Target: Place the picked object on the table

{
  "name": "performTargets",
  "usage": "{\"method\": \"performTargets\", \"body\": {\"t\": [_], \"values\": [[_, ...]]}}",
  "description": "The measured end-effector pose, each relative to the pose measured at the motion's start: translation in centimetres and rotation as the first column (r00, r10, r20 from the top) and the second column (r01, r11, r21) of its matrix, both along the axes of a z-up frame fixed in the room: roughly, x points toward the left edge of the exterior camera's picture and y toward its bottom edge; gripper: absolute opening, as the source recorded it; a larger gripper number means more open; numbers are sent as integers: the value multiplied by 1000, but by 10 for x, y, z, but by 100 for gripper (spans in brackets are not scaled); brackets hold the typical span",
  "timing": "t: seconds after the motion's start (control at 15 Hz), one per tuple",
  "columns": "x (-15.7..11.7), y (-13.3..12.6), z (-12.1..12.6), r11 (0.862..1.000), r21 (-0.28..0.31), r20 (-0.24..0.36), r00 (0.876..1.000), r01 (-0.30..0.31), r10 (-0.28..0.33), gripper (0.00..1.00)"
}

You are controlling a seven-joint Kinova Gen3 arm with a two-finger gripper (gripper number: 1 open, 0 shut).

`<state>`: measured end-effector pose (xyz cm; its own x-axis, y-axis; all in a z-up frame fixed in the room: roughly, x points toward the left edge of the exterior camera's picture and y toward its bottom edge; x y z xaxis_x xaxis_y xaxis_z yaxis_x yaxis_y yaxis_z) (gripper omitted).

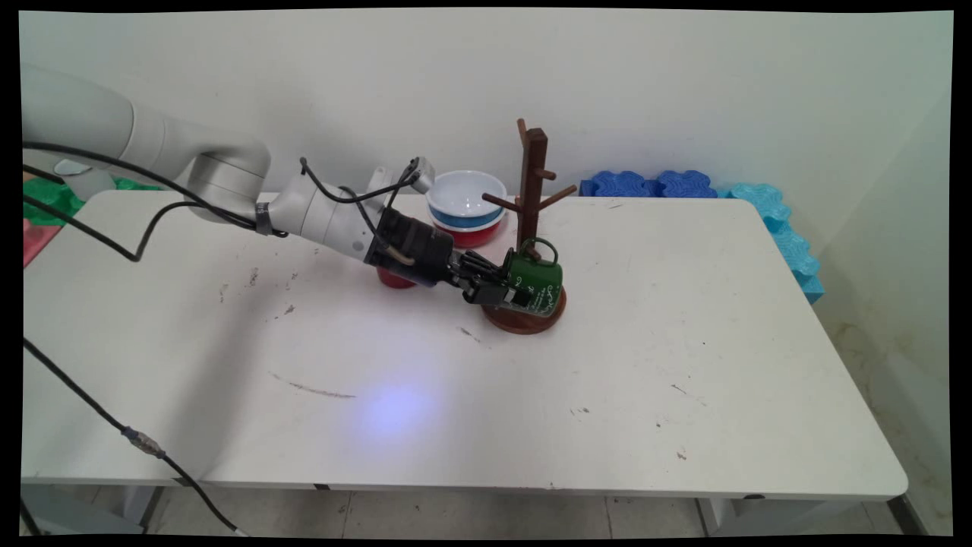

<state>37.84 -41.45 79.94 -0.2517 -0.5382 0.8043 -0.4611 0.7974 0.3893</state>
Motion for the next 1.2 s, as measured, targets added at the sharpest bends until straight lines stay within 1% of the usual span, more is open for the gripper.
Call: {"method": "performTargets", "body": {"t": [0.33, 0.67, 1.0, 1.2], "values": [[-2, 7, 7, 1000, -15, 3, 1000, 18, -18, 0], [-2, 20, 15, 999, -27, 14, 999, 44, -44, 0], [5, 33, 28, 997, -51, 43, 997, 64, -62, 0], [12, 42, 38, 995, -76, 78, 995, 71, -65, 0]]}}
